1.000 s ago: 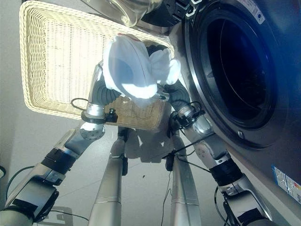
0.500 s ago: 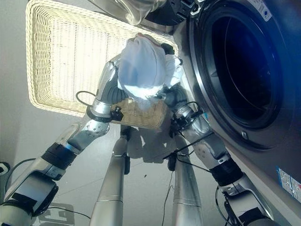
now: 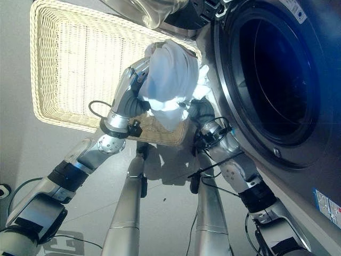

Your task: Put the clothes into the washing machine.

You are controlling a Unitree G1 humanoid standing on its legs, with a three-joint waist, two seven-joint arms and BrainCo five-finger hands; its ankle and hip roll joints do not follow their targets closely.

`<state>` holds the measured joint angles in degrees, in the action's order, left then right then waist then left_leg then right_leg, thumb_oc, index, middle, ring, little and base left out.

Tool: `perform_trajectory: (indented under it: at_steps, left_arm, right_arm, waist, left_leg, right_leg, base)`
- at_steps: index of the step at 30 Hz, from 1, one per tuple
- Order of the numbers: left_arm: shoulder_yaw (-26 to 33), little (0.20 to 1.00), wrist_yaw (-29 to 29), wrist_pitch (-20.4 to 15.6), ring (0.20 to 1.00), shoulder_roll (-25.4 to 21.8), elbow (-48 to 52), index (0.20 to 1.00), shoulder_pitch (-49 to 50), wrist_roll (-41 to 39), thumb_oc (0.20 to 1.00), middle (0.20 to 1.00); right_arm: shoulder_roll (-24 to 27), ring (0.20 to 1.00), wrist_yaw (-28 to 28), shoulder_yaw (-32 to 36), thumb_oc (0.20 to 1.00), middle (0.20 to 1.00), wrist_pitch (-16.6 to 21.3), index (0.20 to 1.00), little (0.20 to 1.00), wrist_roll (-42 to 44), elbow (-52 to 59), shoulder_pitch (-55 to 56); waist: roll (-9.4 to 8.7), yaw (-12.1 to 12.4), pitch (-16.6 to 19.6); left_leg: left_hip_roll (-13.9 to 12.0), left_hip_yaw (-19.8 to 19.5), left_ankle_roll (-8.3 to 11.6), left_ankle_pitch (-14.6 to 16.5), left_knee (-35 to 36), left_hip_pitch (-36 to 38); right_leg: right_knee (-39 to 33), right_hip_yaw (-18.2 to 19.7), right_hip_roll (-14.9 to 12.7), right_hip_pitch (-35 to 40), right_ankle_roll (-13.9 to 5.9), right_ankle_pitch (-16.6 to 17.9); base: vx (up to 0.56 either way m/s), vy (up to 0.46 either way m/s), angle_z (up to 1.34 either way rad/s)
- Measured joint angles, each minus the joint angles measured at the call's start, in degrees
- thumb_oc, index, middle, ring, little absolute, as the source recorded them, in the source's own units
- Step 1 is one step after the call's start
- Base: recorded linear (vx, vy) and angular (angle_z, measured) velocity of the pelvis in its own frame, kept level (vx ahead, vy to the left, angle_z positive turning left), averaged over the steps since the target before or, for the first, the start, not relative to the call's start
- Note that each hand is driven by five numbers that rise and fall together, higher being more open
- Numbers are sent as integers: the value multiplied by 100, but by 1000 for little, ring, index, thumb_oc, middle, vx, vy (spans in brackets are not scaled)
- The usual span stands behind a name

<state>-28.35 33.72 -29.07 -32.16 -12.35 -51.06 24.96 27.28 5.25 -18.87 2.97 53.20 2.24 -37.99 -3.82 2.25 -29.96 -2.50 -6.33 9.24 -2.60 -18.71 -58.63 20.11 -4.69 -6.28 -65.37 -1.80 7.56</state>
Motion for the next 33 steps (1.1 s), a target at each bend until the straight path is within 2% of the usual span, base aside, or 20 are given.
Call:
perform_trajectory:
  at_steps: [1,2,3,4,9,21,25,30,33]
  left_arm:
    - [-2,200,-28,0,200,13,0,200,-1,0,200,200]
    - [-2,266,-45,0,266,5,0,266,-9,1,266,266]
    - [-2,526,-49,2,526,9,0,526,-13,0,526,526]
    - [-5,1000,-66,19,1000,18,1,1000,-28,-7,1000,1000]
    - [-19,1000,-187,215,1000,73,143,1000,-28,-227,1000,1000]
    - [-68,1000,326,734,1000,193,191,1000,411,-449,1000,1000]
    - [-64,1000,426,748,1000,207,191,1000,493,-455,1000,1000]
    - [-17,1000,306,720,1000,234,184,1000,498,-894,1000,1000]
    - [-1,1000,109,535,1000,234,158,1000,502,-1143,1000,1000]
  right_arm:
    - [-37,200,-5,8,200,200,41,200,200,49,0,44]
    - [-76,200,-19,13,200,200,89,200,200,101,0,77]
    - [-87,200,-29,11,200,200,106,200,200,149,0,84]
    - [-103,200,-66,7,200,200,146,200,200,245,0,106]
    - [-170,200,-169,41,200,200,235,200,200,451,-6,165]
    - [-545,200,-89,231,200,200,812,200,200,1162,-5,226]
    - [-554,200,-79,282,200,200,883,200,200,1271,-5,201]
    - [-613,200,-100,414,200,200,1130,200,200,1327,-9,210]
    - [-618,200,-215,562,200,200,1311,200,200,1327,-47,209]
  waist:
    - [0,-12,0]
    - [0,-17,0]
    - [0,-19,0]
    - [0,-20,0]
    - [0,-11,0]
    - [0,14,0]
    - [0,19,0]
    - [0,19,0]
    - [0,18,0]
  left_leg:
    - [1,5,0,1,2,0]
    - [2,11,0,1,6,0]
    - [2,13,-1,1,7,0]
    - [1,14,0,1,8,0]
    - [7,16,-1,1,6,-1]
    - [9,20,-1,1,-5,-2]
    - [11,19,-2,1,-8,-3]
    - [13,20,-2,2,-28,-3]
    - [16,20,-1,3,-55,-3]
  right_leg:
    - [-1,8,0,-3,0,0]
    - [-2,17,1,-8,0,0]
    - [-1,19,1,-10,0,0]
    - [-1,20,2,-12,0,0]
    - [-1,28,-1,-14,0,0]
    - [3,32,-5,-15,0,0]
    - [4,32,-8,-15,0,0]
    - [17,33,-9,-14,0,1]
    - [38,36,-10,-12,0,1]
  base:
    - [0,0,0]
    - [0,0,0]
    - [0,0,0]
    - [0,0,0]
    - [0,0,0]
    - [0,0,0]
    - [0,0,0]
    - [0,0,0]
    - [0,0,0]
